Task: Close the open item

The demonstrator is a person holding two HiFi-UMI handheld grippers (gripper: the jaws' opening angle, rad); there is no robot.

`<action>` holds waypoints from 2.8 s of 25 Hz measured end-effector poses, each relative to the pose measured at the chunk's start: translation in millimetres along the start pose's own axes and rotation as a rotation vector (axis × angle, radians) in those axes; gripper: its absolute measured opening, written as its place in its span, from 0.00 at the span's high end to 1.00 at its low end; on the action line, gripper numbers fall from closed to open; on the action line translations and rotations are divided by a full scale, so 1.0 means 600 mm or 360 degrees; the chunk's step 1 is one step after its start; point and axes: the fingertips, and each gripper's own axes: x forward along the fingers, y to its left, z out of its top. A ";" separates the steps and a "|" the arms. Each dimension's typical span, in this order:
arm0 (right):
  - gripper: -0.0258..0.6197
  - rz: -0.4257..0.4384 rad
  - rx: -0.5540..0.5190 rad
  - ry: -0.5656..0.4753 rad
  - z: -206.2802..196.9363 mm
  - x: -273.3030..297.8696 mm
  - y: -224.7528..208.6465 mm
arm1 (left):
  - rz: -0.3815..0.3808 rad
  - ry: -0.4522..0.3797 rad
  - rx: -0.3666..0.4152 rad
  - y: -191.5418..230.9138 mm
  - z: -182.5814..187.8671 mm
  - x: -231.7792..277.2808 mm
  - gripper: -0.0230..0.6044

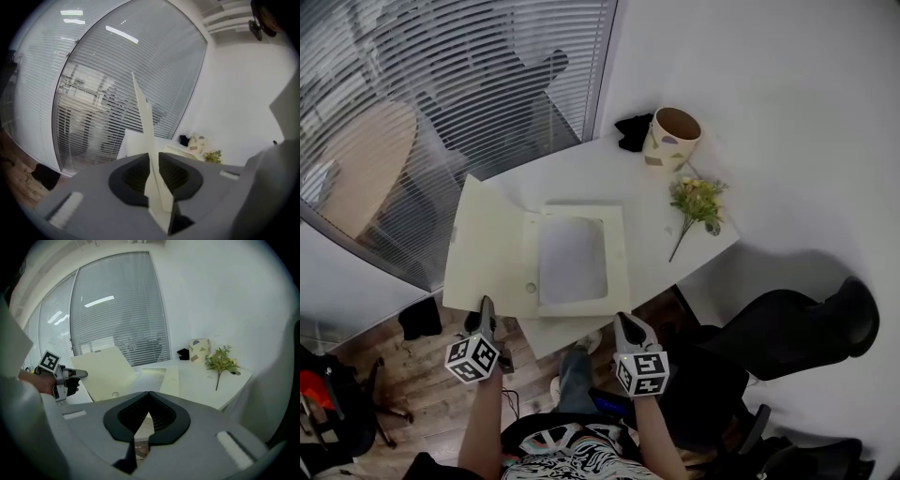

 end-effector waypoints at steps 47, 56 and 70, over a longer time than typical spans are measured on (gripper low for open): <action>0.96 -0.0089 -0.0017 0.0227 -0.090 0.042 -0.059 | -0.0008 0.0004 0.0233 -0.007 0.022 0.033 0.84; 0.96 -0.0086 -0.0007 0.0221 -0.090 0.044 -0.061 | -0.0079 -0.0009 0.0291 -0.034 0.027 0.036 0.85; 0.96 -0.0086 0.0009 0.0199 -0.089 0.041 -0.058 | -0.0198 -0.0020 0.0397 -0.083 0.030 0.031 0.85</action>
